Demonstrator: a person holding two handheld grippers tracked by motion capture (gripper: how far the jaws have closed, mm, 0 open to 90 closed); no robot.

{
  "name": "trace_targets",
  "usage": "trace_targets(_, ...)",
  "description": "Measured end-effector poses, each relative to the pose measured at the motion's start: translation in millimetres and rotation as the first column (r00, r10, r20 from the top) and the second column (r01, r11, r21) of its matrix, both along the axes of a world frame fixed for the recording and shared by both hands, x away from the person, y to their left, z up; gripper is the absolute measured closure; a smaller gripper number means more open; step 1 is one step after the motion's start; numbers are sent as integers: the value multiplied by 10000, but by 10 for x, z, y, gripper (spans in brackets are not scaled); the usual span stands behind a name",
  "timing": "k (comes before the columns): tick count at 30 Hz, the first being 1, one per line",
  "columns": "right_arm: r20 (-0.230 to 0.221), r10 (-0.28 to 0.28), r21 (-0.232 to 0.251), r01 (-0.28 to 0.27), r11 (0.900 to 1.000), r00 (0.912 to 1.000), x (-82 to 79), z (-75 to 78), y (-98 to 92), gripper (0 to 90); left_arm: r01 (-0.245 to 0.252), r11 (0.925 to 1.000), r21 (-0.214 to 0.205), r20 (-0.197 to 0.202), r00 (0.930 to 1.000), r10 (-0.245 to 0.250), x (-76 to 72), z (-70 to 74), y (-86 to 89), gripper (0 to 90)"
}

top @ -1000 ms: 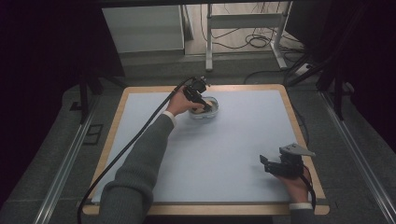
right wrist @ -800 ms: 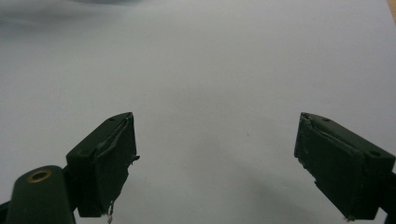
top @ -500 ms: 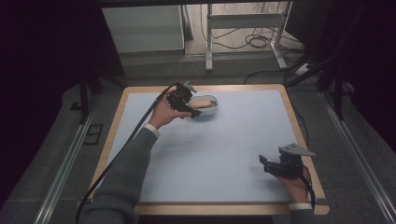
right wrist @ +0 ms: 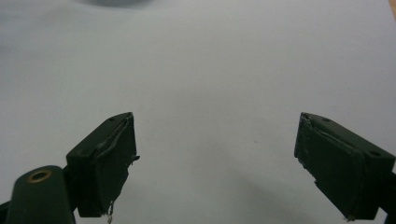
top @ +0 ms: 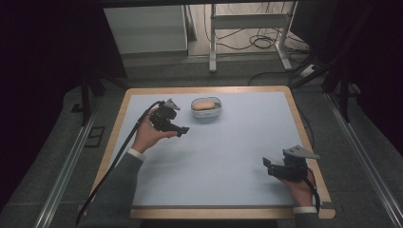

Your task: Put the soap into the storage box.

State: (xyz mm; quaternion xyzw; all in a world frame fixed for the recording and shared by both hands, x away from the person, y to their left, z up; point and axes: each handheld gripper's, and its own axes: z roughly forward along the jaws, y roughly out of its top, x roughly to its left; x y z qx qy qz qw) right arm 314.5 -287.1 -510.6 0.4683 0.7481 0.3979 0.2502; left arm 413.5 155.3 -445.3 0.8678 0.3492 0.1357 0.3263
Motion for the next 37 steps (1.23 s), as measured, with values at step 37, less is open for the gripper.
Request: trace_targets(37,96,311,-338,-307,9990,9995,21,-7,116,127,-1910,9693,-1549,-436,9815,1864,-976,-713,658,218)
